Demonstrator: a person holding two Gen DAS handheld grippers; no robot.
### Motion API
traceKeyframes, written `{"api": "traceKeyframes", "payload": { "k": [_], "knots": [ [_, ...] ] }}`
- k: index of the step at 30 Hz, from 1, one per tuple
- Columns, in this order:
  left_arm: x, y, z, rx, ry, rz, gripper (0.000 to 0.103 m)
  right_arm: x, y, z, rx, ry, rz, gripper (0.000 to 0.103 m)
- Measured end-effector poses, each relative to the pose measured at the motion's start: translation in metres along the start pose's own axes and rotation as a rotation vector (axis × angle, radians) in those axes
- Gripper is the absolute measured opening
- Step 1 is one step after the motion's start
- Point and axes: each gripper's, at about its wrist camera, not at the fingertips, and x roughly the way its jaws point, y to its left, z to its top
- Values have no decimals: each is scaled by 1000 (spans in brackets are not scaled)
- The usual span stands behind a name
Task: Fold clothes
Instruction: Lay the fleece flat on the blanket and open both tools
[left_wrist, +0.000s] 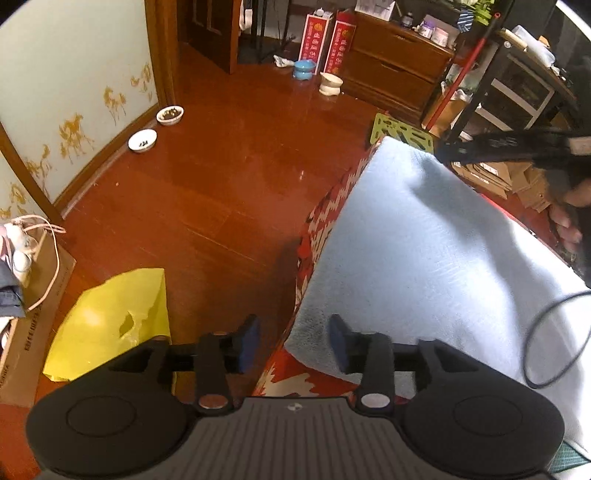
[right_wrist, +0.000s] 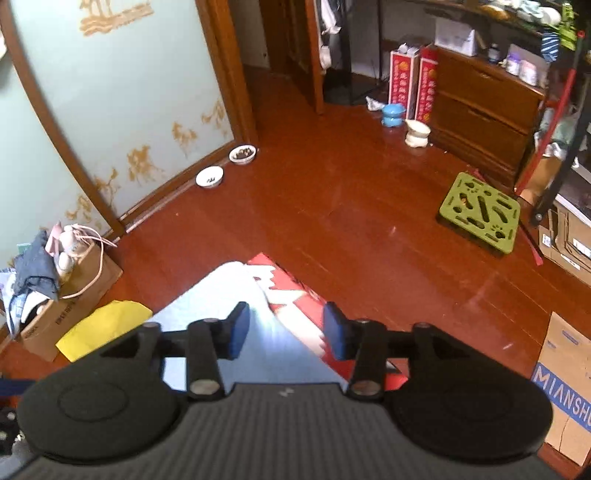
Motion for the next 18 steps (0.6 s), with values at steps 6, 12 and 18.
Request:
{"api": "traceKeyframes", "payload": {
  "k": [6, 12, 18],
  "knots": [
    [-22, -12, -1, 68, -18, -47, 66, -84, -19, -52, 108, -18, -24, 65],
    [-49, -60, -6, 265, -55, -133, 75, -179, -15, -139, 236, -20, -108, 78],
    [-60, -128, -18, 444, -66, -234, 78, -259, -32, -223, 431, -24, -220, 86]
  ]
}}
